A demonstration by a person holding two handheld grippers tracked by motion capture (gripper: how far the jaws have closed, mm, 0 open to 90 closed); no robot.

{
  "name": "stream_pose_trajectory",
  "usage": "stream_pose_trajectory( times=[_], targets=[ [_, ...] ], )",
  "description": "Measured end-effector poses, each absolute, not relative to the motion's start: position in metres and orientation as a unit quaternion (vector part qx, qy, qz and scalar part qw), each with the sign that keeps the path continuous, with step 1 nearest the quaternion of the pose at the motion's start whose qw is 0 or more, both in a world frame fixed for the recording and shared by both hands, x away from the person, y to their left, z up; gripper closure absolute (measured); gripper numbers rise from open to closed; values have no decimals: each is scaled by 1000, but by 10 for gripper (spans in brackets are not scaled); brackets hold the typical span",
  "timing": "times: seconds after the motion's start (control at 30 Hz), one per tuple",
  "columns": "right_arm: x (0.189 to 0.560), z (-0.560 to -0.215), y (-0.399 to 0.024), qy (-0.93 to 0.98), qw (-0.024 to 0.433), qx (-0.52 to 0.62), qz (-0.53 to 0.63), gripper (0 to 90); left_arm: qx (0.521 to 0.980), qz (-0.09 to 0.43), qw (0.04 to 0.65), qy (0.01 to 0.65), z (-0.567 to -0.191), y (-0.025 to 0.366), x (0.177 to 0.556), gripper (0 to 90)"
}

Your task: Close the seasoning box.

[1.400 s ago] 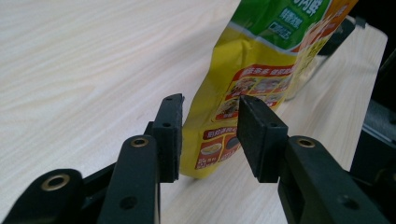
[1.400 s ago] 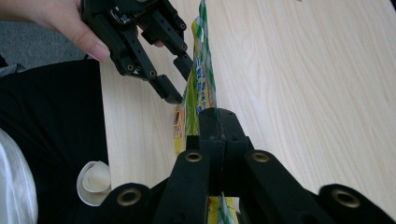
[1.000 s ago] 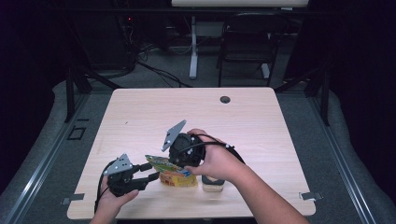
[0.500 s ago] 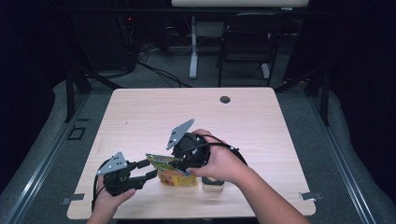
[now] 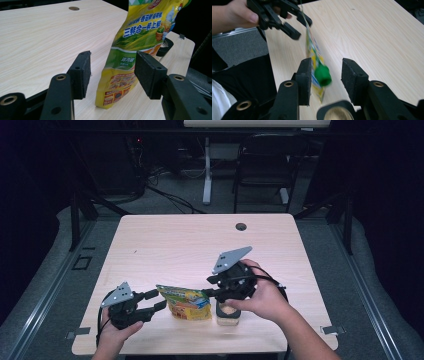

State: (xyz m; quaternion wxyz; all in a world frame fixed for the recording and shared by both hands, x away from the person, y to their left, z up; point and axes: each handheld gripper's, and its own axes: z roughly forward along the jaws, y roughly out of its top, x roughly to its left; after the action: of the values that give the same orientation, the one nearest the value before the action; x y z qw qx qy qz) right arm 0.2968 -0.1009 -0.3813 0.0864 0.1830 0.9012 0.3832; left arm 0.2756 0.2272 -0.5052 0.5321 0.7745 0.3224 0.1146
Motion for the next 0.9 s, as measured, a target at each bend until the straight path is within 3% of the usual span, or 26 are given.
stream_pose_trajectory(
  times=[0.33, 0.9],
  targets=[
    [293, -404, -139, 898, 87, 223, 370, 606, 776, 111, 527, 328, -505, 234, 278, 487],
    [310, -422, -151, 887, 78, 257, 375, 647, 773, 125, 510, 356, -503, 232, 267, 517]
  ],
)
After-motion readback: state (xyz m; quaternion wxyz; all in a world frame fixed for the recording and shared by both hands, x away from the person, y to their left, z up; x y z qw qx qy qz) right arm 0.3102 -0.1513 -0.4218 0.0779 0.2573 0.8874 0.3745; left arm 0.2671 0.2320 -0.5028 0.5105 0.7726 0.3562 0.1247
